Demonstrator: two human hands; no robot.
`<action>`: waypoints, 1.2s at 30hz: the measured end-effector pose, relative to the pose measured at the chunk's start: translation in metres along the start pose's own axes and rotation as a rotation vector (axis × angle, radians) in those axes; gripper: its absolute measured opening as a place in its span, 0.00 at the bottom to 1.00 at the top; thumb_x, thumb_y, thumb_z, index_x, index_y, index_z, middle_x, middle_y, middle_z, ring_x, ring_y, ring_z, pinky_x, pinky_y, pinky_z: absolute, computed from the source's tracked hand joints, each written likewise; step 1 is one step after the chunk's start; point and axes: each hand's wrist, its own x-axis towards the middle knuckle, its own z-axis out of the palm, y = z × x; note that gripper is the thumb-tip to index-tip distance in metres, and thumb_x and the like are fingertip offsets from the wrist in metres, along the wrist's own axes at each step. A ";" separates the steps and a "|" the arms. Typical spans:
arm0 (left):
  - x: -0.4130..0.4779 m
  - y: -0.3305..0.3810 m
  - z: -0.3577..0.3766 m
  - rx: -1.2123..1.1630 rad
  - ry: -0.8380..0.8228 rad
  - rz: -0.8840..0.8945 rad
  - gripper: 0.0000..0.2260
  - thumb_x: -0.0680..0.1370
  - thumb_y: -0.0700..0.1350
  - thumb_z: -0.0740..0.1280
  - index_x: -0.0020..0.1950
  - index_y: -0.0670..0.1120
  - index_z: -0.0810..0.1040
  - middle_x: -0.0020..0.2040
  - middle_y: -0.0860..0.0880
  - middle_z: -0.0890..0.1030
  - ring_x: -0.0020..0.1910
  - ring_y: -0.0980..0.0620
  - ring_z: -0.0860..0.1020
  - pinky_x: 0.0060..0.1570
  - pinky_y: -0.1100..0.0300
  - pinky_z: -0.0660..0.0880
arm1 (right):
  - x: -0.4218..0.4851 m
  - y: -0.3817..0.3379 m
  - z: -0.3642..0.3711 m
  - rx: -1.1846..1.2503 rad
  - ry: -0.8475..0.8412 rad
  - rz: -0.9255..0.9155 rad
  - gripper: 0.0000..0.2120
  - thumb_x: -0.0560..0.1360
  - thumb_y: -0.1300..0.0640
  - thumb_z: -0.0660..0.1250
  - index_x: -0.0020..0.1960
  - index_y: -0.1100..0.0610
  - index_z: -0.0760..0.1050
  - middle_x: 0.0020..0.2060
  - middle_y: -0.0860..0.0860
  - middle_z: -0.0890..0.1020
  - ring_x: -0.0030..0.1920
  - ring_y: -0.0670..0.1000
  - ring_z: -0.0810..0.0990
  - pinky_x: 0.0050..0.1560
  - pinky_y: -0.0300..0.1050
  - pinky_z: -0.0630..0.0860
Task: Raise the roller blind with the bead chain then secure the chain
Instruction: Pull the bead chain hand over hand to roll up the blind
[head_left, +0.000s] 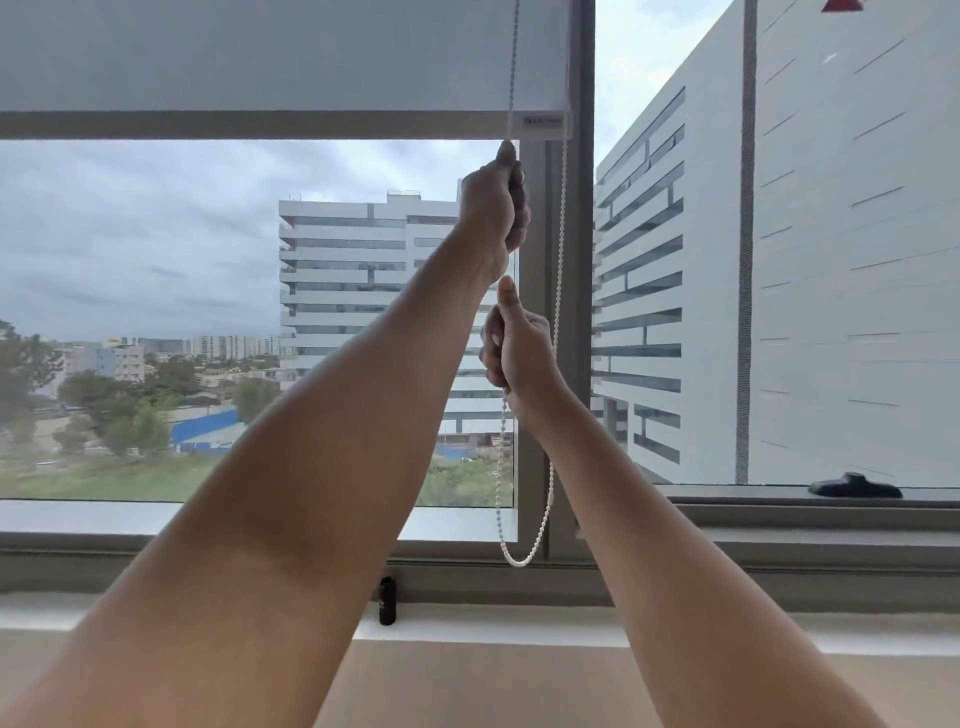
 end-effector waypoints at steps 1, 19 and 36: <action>0.000 -0.002 -0.001 -0.027 -0.016 0.023 0.21 0.81 0.50 0.53 0.29 0.47 0.63 0.16 0.56 0.63 0.14 0.59 0.56 0.16 0.70 0.51 | 0.000 0.000 -0.001 -0.001 -0.004 -0.002 0.26 0.79 0.45 0.53 0.25 0.55 0.58 0.16 0.46 0.60 0.16 0.44 0.55 0.17 0.33 0.51; -0.054 -0.095 -0.051 -0.183 -0.066 0.077 0.18 0.82 0.47 0.50 0.32 0.47 0.60 0.18 0.57 0.62 0.16 0.62 0.56 0.15 0.71 0.51 | -0.054 0.083 -0.030 -0.116 -0.112 0.172 0.26 0.80 0.47 0.51 0.25 0.56 0.59 0.15 0.45 0.60 0.16 0.43 0.55 0.19 0.33 0.49; -0.119 -0.168 -0.085 -0.181 -0.014 -0.068 0.18 0.82 0.46 0.49 0.32 0.46 0.59 0.19 0.57 0.62 0.16 0.62 0.57 0.16 0.72 0.52 | -0.096 0.130 -0.077 -0.406 -0.311 0.432 0.23 0.79 0.46 0.52 0.29 0.55 0.63 0.22 0.48 0.64 0.20 0.42 0.59 0.20 0.32 0.56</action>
